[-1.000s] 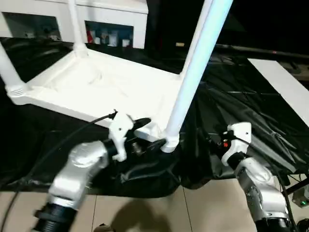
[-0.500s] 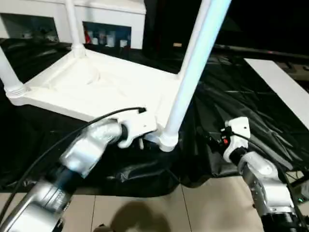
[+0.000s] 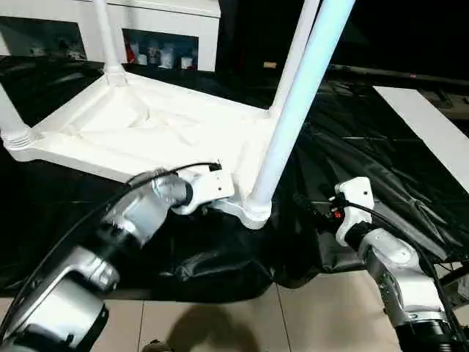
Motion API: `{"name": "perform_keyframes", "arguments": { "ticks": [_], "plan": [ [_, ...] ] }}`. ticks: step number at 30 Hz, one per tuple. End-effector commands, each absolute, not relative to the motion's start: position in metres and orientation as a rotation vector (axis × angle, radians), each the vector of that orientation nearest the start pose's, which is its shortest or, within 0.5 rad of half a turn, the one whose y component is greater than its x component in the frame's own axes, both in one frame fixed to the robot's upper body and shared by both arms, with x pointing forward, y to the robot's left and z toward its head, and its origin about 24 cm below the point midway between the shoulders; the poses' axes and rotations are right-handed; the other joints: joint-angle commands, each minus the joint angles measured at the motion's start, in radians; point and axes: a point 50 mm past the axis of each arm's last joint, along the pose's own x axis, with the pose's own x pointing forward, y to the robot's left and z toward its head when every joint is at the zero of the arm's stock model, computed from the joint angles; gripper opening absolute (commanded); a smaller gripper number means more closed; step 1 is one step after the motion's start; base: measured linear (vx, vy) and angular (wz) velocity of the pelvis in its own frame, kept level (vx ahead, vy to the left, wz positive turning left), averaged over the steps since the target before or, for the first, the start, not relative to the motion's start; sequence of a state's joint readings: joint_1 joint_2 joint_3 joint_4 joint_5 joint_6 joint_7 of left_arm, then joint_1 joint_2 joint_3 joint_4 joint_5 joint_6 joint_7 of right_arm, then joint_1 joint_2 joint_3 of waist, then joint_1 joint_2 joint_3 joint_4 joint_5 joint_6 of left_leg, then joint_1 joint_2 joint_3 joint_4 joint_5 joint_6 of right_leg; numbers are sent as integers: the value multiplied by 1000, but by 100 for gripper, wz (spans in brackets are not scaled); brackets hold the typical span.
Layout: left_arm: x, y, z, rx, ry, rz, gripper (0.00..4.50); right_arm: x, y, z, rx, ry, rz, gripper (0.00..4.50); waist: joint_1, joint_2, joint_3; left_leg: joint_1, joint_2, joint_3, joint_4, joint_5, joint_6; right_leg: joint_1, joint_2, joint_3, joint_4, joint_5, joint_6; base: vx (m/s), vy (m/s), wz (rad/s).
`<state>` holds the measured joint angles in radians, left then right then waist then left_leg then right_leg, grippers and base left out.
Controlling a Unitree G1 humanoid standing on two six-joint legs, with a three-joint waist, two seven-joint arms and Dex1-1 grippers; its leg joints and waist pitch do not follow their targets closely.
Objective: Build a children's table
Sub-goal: Rotate table base
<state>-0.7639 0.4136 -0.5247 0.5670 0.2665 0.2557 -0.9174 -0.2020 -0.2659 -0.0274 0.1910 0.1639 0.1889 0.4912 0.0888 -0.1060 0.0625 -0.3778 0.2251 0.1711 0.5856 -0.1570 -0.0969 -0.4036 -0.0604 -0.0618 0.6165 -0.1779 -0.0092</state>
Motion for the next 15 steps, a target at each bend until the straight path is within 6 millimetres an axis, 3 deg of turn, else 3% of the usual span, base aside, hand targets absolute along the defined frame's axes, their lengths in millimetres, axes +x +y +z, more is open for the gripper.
{"name": "perform_keyframes", "arguments": {
  "ticks": [1,6,10,15],
  "plan": [
    [344,114,76,876,566,-1153,222,288,-184,46,-82,187,469,317,2,18,-68,21,9,2,-68,-247,-23,44,-74,43,-81,-263,-143,0,0,0],
    [329,115,80,823,713,-1334,187,288,-184,44,-105,198,490,317,0,19,-68,21,10,2,-70,-238,-27,44,-72,44,-74,-229,-164,0,0,0],
    [325,118,81,808,767,-1350,163,289,-183,43,-116,200,495,317,1,27,-69,22,9,3,-69,-218,-27,47,-70,44,-68,-177,-181,0,0,0],
    [321,123,81,792,817,-1314,121,289,-181,41,-130,204,502,317,-1,25,-68,23,10,3,-70,-243,-30,47,-71,44,-71,-207,-182,0,0,0]
  ]
}}
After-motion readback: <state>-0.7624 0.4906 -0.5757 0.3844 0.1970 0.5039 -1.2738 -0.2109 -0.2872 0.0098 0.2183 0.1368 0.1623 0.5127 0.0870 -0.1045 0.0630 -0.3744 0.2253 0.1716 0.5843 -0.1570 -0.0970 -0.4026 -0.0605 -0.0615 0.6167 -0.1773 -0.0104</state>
